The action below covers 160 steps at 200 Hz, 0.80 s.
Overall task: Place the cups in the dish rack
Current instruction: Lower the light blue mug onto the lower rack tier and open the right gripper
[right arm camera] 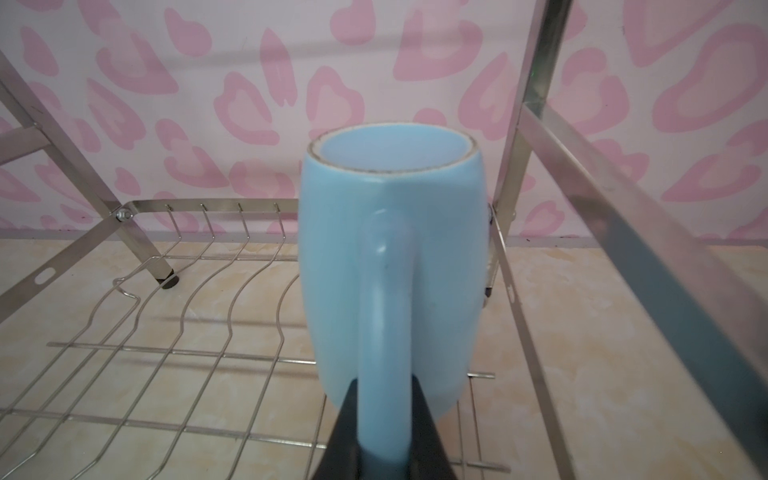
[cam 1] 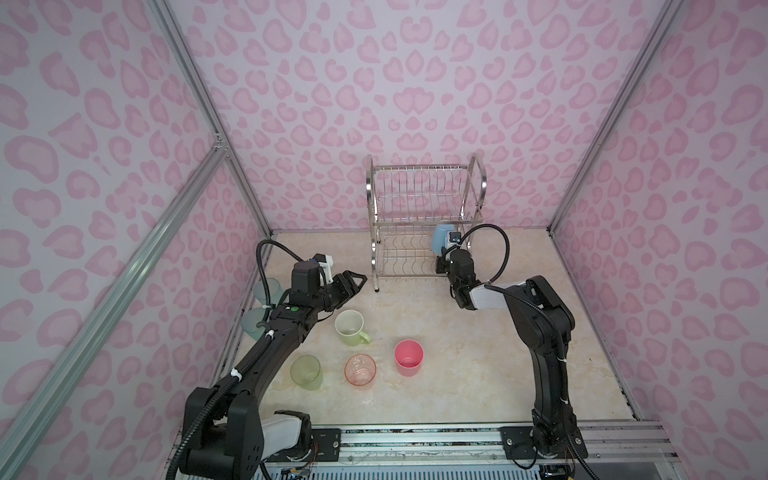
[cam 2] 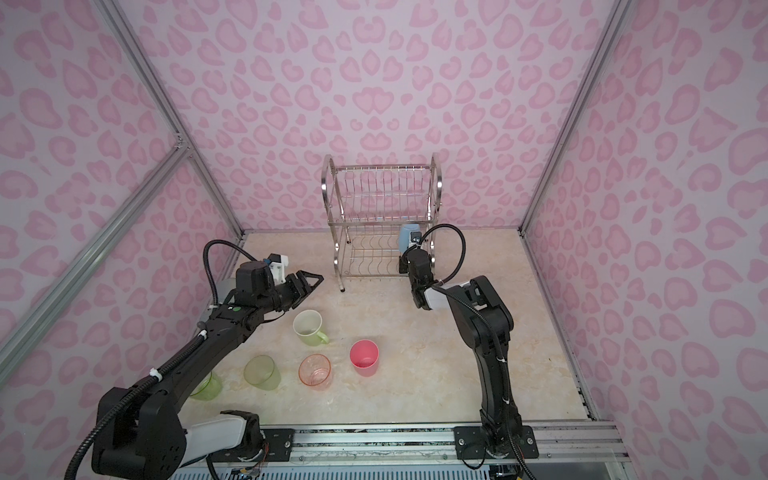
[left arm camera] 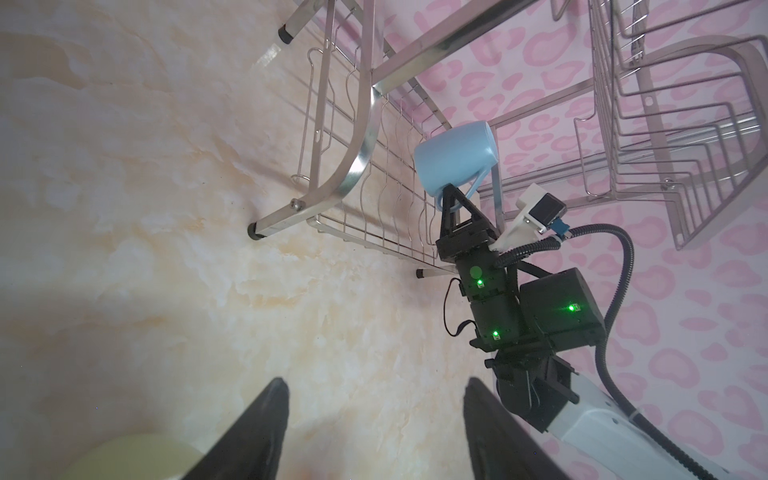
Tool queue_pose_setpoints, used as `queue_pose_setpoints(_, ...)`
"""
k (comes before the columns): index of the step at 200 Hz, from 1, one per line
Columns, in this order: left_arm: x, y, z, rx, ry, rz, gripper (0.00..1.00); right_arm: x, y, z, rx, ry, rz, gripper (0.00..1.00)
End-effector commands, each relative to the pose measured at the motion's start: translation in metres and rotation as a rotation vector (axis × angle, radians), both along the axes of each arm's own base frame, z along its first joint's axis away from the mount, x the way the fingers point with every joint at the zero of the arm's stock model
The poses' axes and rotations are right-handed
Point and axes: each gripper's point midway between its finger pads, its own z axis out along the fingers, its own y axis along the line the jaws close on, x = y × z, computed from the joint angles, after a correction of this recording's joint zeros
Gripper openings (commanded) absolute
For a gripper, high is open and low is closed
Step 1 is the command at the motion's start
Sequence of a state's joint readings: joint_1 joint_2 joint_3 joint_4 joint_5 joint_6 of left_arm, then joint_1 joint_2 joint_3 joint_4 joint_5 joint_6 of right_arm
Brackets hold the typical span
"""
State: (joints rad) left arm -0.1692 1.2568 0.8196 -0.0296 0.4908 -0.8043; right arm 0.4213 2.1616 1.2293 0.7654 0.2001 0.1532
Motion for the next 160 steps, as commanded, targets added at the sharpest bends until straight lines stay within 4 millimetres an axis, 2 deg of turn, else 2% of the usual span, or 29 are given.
queue_pose_setpoints(1,0.001,0.0,0.007,-0.006,-0.034,-0.003,0.69,0.01,-0.001,0.019,0.026,-0.081,-0.016,0.01)
queue_pose_setpoints(78,-0.001,0.0,0.007,-0.009,-0.034,-0.003,0.69,0.027,-0.003,0.018,0.03,-0.084,-0.049,0.01)
queue_pose_setpoints(160,-0.001,0.0,0.008,-0.015,-0.038,-0.005,0.69,0.036,-0.007,0.016,0.036,-0.059,-0.073,0.06)
